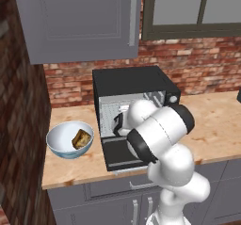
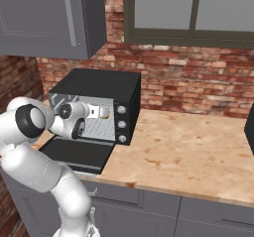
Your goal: Pick up the heated bread from the toaster oven and place it in the bowl. Then move the bread bowl to the dining counter.
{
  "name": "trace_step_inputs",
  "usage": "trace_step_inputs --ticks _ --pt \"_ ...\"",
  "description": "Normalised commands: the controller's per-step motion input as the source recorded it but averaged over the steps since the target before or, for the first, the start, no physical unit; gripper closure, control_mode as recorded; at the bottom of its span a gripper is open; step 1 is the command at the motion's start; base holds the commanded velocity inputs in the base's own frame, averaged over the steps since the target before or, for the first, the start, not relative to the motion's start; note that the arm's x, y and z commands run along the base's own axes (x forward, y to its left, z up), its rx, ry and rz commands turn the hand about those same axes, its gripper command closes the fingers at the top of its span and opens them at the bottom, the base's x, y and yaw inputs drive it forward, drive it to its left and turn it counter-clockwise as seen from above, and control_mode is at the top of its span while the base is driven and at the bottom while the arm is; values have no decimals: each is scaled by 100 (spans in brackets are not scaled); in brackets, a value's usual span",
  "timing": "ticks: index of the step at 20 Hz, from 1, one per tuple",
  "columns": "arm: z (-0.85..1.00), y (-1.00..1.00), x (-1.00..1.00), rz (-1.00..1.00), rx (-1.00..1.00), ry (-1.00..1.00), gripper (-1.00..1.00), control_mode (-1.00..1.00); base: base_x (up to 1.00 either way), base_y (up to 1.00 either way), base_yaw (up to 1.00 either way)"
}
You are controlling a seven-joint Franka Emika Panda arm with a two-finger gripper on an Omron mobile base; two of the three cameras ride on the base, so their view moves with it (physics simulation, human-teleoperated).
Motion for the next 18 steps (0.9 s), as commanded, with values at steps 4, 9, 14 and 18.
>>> trace_step_inputs --ticks 4,9,14,18 --pt "-14 -20 0 0 0 0 -100 -100 0 0 0" --pt "-21 -27 0 0 0 0 -100 -100 0 0 0" --pt "-15 -24 0 0 0 0 -100 -100 0 0 0" --pt "-20 -23 0 0 0 0 -100 -100 0 0 0"
